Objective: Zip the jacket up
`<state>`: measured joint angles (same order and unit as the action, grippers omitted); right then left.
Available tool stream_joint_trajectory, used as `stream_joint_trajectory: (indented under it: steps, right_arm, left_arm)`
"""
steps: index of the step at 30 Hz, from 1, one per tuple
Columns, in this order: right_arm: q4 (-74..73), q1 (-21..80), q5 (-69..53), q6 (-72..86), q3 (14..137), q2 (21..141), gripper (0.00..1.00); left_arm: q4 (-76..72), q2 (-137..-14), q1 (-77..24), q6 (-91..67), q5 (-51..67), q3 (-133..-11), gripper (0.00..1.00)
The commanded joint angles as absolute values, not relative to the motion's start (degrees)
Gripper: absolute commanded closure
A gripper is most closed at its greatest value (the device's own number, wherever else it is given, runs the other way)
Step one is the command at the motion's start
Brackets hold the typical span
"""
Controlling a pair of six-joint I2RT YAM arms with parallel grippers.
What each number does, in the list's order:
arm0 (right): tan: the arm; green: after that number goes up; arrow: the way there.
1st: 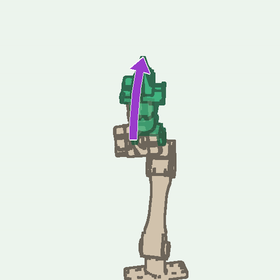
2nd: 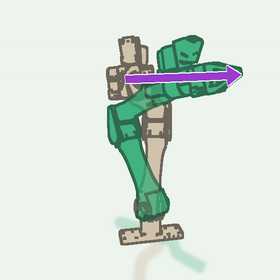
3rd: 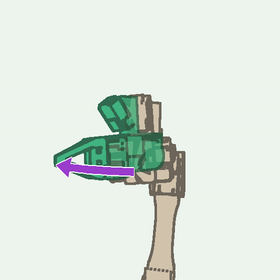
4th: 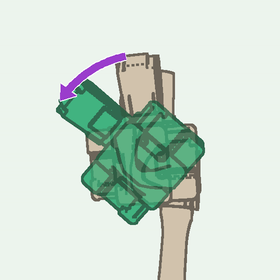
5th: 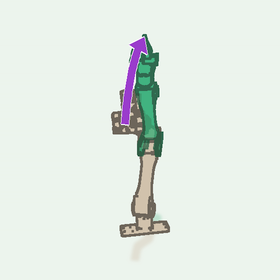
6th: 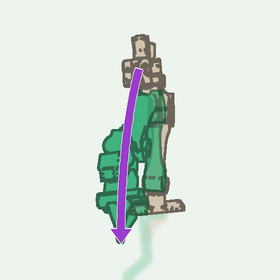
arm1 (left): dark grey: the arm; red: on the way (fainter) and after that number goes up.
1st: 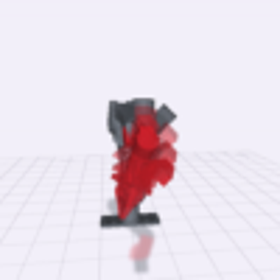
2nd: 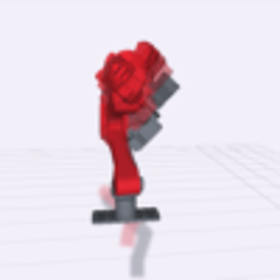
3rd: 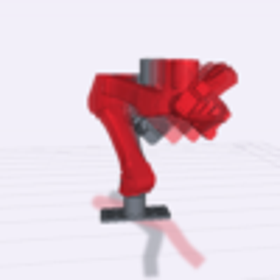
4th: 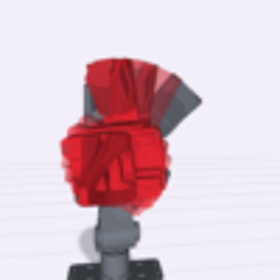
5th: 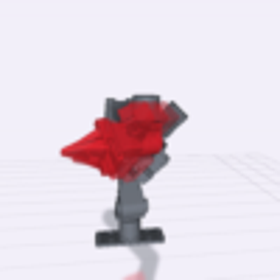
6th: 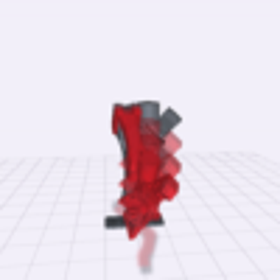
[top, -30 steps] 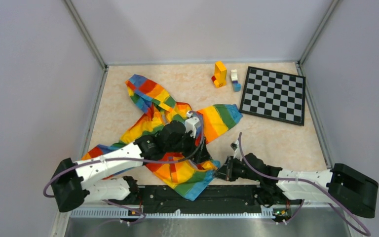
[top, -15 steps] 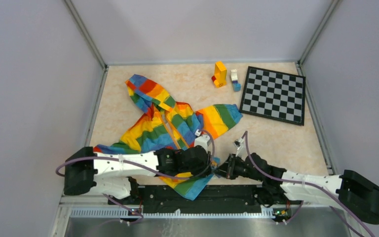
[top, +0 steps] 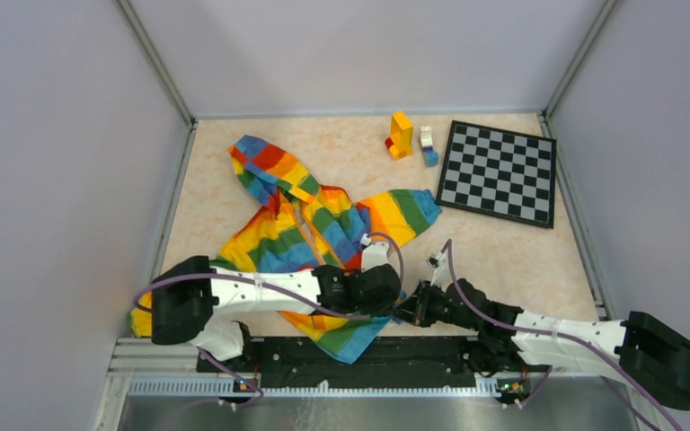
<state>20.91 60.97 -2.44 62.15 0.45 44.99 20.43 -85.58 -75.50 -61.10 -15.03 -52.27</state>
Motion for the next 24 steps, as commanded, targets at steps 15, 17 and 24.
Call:
stream_joint_trajectory:
  steps: [15,17,24]
  right_arm:
    - [18.6,61.5,-2.2,65.3,-2.2,43.3,1.0]
    - [17.7,61.5,-3.3,65.4,-2.3,43.2,1.0]
    - [15.1,61.5,-5.3,65.9,-3.0,43.0,1.0]
  left_arm:
    - [20.7,-88.2,-76.5,-59.0,-18.4,-57.4,0.65]
    - [17.2,-86.4,-76.3,-56.5,-16.2,-56.1,0.6]
    - [6.6,-77.6,-74.7,-53.9,-12.1,-46.8,0.43]
